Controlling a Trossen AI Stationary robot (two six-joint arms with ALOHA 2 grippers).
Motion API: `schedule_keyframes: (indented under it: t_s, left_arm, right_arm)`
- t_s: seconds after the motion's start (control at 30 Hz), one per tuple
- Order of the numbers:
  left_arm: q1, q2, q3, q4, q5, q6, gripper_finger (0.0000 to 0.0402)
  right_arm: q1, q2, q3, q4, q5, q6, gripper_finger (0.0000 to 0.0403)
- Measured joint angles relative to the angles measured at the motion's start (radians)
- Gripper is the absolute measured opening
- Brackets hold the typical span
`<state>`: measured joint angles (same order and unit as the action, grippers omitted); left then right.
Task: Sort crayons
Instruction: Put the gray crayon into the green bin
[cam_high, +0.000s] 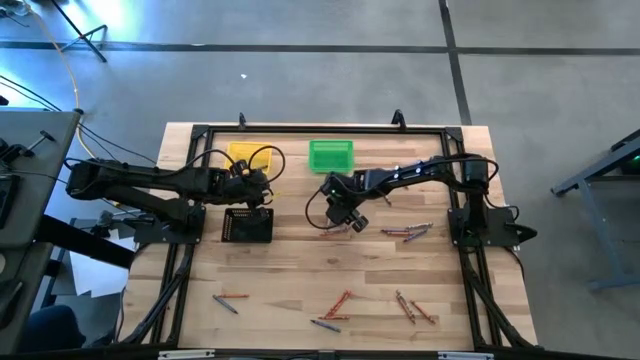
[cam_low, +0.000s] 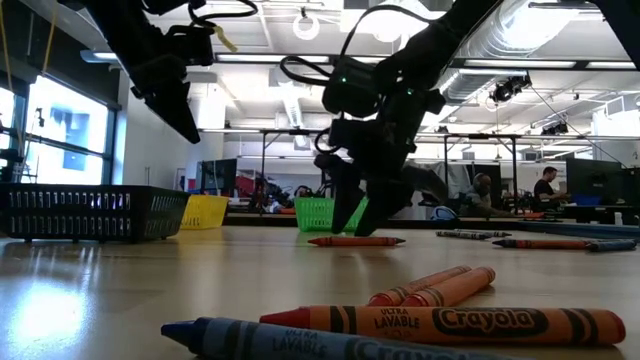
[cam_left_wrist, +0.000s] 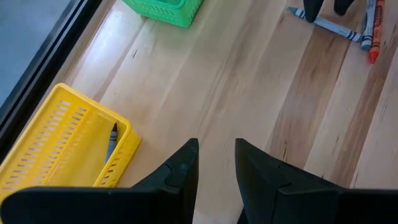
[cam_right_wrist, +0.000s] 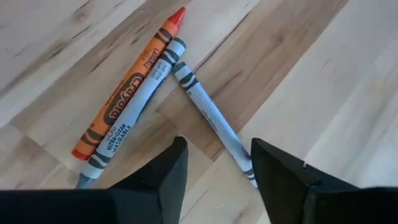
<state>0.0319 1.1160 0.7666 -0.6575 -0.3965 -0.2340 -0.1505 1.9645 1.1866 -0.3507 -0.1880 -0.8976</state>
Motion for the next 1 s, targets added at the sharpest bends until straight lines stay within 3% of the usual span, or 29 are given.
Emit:
schedule_keyframes:
  t_s: [0.27,0.6,1.0]
  left_arm:
    - [0.000,0.000,0.000,0.000,0.000,0.000,0.0090]
    - [0.000,0.000,0.000,0.000,0.000,0.000,0.0090]
    - [0.000,0.000,0.000,0.001,0.000,0.000,0.0090]
  right_arm:
    - [0.000,0.002,0.000,-0.018,-0.027,0.126,0.0098]
    - [0.000,0.002,-0.001,-0.024,-0.030,0.296,0.0068]
    - [-0.011,0.002,-0.001,-0.022,-0.037,0.696,0.0008]
